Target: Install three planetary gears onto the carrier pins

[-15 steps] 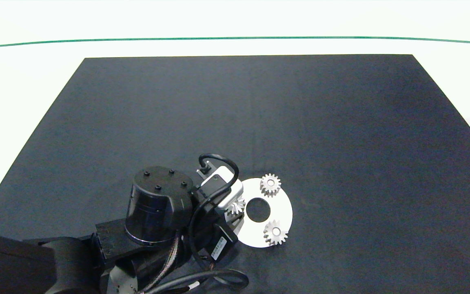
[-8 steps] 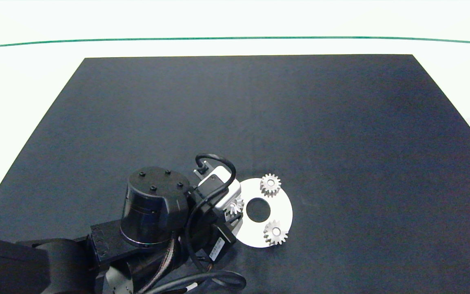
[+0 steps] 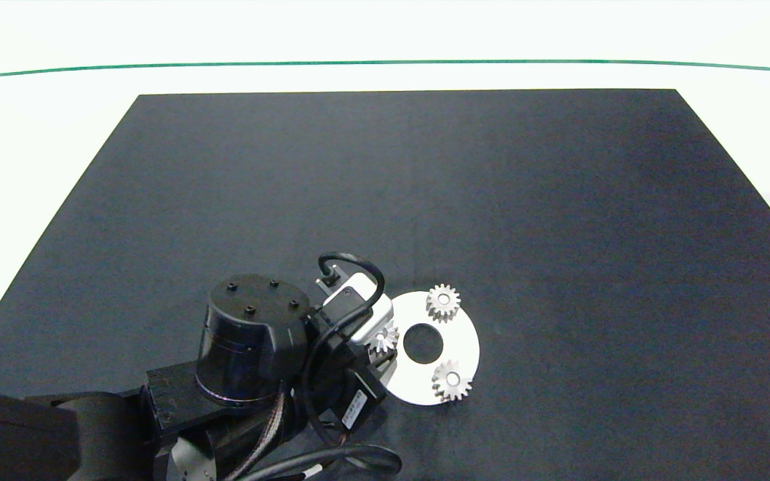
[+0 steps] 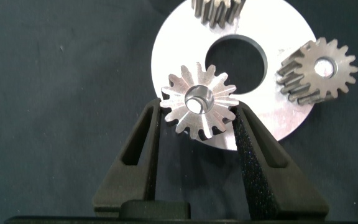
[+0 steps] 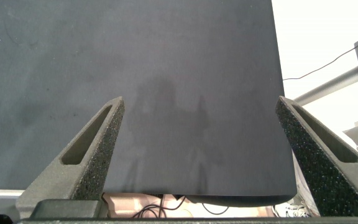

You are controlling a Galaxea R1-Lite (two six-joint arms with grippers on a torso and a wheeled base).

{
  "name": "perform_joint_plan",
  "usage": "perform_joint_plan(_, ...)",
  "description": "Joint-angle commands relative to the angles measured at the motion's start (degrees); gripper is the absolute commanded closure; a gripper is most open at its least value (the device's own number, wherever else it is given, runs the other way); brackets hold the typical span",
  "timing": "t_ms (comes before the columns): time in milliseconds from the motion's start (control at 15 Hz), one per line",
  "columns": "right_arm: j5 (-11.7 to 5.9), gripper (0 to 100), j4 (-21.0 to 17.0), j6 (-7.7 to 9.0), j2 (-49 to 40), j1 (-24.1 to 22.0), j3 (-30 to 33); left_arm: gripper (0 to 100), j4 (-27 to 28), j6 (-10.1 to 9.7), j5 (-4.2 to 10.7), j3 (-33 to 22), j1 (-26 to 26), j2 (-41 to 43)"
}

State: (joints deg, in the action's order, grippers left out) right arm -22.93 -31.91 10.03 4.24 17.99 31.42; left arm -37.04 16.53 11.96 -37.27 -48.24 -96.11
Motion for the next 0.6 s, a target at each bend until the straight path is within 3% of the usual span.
perform_joint_plan(67,-0.01,0,-0.2,0.07,0.2,0.0,0.0,87,-0.2,0.26,-0.01,0.2,1.2,-0.4)
perform_joint_plan(600,-0.01,0,-0.2,0.07,0.2,0.1,-0.1,87,-0.4,0.26,-0.18,-0.4,1.2,-0.9)
